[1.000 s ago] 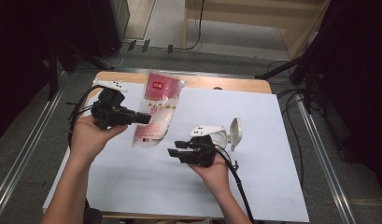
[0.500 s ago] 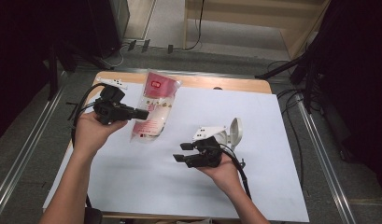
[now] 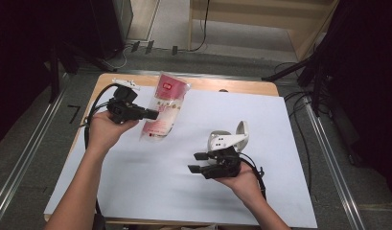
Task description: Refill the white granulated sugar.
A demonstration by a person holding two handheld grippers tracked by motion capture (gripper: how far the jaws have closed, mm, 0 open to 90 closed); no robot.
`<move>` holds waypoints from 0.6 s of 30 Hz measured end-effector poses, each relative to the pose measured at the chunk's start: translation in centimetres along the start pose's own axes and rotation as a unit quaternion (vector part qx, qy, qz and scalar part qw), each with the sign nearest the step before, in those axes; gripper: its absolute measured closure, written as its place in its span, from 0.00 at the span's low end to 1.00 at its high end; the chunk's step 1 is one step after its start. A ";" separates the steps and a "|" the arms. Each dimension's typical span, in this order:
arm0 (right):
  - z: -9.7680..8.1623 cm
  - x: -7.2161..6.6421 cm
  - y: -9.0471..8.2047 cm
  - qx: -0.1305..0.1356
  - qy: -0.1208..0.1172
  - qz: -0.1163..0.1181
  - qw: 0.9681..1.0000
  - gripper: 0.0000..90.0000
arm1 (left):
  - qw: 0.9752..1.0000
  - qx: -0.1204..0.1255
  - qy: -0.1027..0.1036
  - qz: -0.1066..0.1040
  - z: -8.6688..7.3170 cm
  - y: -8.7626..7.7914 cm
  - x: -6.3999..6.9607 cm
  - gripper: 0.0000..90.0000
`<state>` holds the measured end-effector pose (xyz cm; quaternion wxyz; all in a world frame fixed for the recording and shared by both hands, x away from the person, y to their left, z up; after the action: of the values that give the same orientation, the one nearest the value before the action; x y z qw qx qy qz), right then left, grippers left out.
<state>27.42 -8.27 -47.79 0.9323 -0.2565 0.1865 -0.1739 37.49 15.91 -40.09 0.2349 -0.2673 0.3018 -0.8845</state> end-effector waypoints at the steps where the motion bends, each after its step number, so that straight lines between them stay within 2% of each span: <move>1: -0.1 0.0 -0.2 0.001 -0.001 -0.001 1.000 0.54 | 1.000 0.000 0.001 -0.003 0.0 0.3 -0.1 1.00; 4: -0.7 0.2 -0.9 -0.004 0.000 -0.007 1.000 0.54 | 1.000 -0.001 0.001 -0.009 0.2 1.3 -0.2 1.00; 7: -1.2 0.5 -1.5 -0.004 0.008 -0.011 1.000 0.54 | 1.000 0.004 0.011 -0.010 0.5 2.3 -0.3 1.00; 9: -1.4 0.6 -1.9 -0.003 0.012 -0.015 1.000 0.54 | 1.000 0.007 0.007 -0.017 0.5 2.9 -0.4 1.00; 16: -2.3 0.4 -2.3 0.004 0.017 -0.023 1.000 0.54 | 1.000 0.002 0.005 -0.018 -0.8 4.8 -1.4 1.00; 18: -2.5 0.4 -2.4 0.001 0.016 -0.026 1.000 0.54 | 0.999 0.016 -0.001 -0.028 -1.1 4.8 -1.6 1.00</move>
<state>26.15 -11.44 -48.58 0.9247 -0.2573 0.1945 -0.2019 39.23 13.87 -44.47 0.2149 -0.2723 0.2802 -0.8951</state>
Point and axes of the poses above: each handheld gripper's, and its own axes: y roughly forward along the jaws, z roughly out of its top, x roughly to its right, the point moved 5 cm from there along y, roughly forward along the jaws, and after that the axes turned 3 degrees about -z, right-handed, at the moved point
